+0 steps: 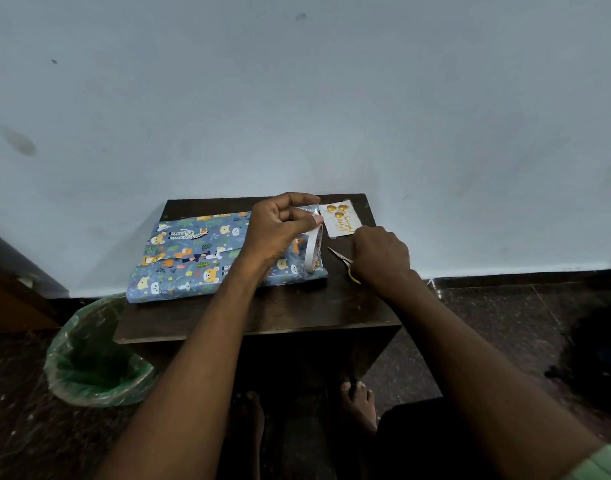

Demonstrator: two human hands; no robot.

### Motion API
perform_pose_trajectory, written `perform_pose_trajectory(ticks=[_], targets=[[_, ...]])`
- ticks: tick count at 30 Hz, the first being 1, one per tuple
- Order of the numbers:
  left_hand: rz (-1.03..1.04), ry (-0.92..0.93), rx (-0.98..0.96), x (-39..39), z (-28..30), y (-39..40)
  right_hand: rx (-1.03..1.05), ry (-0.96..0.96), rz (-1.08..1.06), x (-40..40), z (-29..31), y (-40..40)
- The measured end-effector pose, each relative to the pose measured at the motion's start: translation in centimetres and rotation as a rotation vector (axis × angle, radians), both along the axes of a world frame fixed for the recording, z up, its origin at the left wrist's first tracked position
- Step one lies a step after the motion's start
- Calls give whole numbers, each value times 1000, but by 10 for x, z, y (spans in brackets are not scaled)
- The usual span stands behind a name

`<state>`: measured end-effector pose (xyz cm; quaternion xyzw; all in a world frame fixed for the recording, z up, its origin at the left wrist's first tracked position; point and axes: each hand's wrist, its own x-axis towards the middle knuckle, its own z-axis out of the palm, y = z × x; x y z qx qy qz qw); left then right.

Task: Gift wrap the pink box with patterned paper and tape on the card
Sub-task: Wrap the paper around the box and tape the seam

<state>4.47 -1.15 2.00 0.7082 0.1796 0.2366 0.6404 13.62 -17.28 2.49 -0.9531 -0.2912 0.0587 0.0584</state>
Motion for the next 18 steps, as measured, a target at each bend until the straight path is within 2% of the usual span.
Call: perform_pose_trajectory(ticks=[4,7,12,18], targets=[[-13,-8,27,-1,0,2,51,-7,7,3,-4,1],[-28,-23,56,-3,1,5,192,12,-27,17,0,0],[-49,-35,119,-6,2,7,435,300,79,30,19,-7],[-40,-26,189,-3,-4,13,466,400,219,35,32,-15]])
